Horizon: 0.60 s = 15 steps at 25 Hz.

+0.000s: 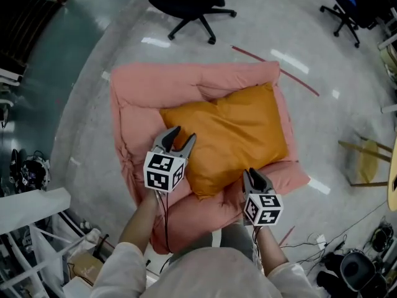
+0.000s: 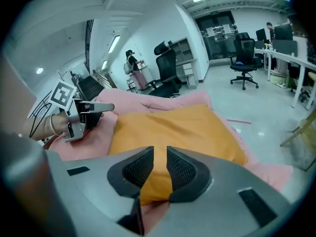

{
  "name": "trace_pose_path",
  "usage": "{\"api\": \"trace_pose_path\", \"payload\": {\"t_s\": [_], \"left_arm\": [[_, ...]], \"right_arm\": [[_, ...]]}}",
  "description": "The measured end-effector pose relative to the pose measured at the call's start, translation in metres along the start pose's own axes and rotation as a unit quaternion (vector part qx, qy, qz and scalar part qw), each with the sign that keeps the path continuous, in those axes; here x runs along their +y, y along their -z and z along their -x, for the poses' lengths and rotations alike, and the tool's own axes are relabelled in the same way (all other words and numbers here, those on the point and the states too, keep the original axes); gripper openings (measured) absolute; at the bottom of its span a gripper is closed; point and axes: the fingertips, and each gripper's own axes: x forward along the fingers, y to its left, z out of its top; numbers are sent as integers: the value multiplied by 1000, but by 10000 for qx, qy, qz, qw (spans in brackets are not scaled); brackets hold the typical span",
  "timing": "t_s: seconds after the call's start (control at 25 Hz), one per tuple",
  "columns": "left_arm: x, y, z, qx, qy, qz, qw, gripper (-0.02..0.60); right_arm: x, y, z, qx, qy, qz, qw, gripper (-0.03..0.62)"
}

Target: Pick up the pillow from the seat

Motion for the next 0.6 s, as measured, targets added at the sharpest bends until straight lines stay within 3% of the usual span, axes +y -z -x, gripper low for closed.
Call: {"api": "trace_pose_path", "payload": {"t_s": [0.2, 0.36, 0.48, 0.6], "left_arm": [[13, 19, -18, 355, -565, -222, 9975, 245], [24, 27, -32, 462, -1054, -132, 9933, 298], [35, 39, -38, 691, -1373, -62, 9881, 325], [39, 52, -46, 1031, -1458, -14, 9839, 333]], "right_arm": [[2, 22, -29, 361, -426, 193, 9983, 143], [4, 31, -48, 589, -759, 549, 9939, 231], [5, 40, -59, 784, -1011, 847, 9882, 259], [8, 52, -70, 1031, -1271, 1126, 9801, 272]]}}
